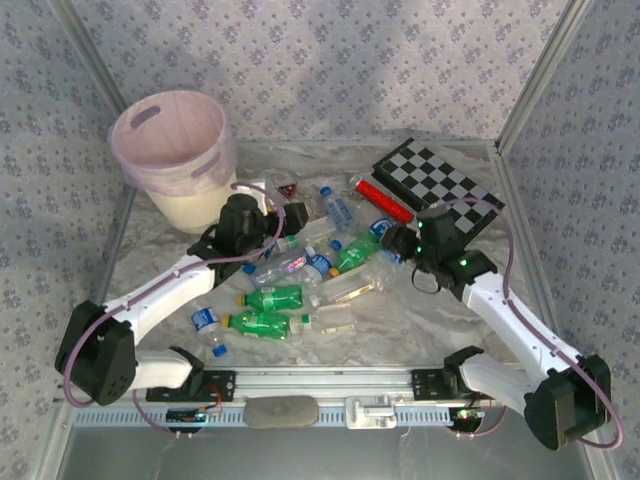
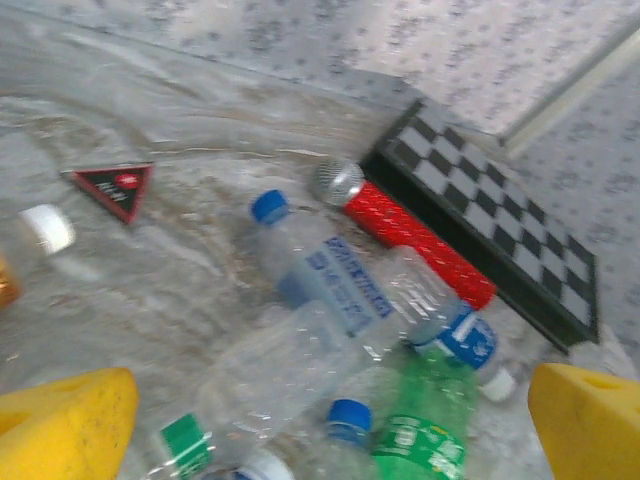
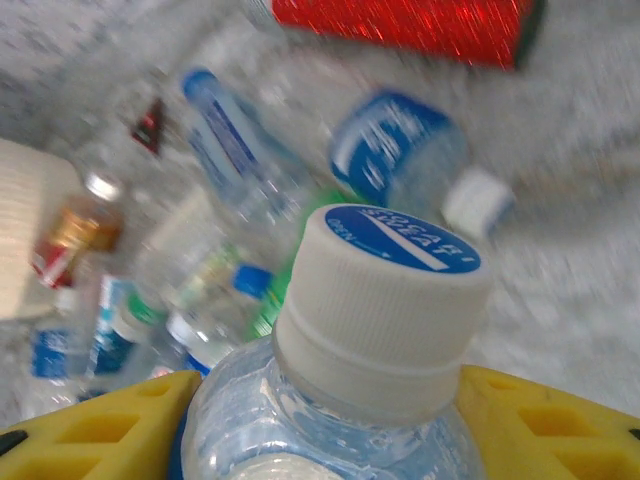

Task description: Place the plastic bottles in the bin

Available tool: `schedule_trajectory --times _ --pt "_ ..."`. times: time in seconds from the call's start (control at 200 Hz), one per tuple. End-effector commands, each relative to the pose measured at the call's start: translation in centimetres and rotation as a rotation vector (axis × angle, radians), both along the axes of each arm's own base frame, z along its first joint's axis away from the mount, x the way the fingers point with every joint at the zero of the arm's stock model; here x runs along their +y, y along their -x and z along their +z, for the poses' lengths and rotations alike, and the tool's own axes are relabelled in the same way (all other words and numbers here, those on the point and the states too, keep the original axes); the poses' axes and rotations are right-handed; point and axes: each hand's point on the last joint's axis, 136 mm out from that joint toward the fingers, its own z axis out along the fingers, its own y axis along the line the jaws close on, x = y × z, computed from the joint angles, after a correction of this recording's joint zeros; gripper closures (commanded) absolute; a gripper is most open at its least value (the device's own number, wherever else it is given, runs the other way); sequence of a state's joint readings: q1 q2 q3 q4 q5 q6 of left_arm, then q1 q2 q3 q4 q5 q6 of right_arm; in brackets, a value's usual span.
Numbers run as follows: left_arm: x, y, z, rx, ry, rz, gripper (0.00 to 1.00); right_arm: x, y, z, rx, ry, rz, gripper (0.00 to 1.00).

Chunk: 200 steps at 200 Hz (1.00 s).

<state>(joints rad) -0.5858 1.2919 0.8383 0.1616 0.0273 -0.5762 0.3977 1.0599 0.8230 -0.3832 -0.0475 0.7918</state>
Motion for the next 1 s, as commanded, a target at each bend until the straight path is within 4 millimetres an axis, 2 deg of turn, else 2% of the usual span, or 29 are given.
schedule_trajectory --times 0.0,0.175,0.325,0.445,0.685,0.994 --pt "-3.1 0.9 2.8 -0.061 0.071 -0.171 0.00 1.7 -2.9 2.3 -0.107 -0.006 0.083 0.50" --pt "-5.6 2.5 3.6 -0.055 0.128 -0.339 0.00 4.7 -6.0 5.3 -0.167 -0.046 0.188 0.50" --pt "-7.5 4.1 4.0 -0.034 0.162 -0.477 0.00 6.8 -7.2 6.1 -0.160 -0.081 0.269 0.50" --pt "-8.8 4.7 3.7 -0.018 0.147 -0.537 0.00 7.8 -7.3 6.3 -0.158 -0.121 0.293 0.50" --pt "-12.8 6.0 2.4 0.043 0.110 -0.695 0.00 9.1 -6.7 6.5 -0.153 -0.132 0.329 0.50" --pt "-14.5 6.2 1.0 0.089 0.087 -0.742 0.00 9.5 -6.1 6.3 -0.137 -0.136 0.344 0.50"
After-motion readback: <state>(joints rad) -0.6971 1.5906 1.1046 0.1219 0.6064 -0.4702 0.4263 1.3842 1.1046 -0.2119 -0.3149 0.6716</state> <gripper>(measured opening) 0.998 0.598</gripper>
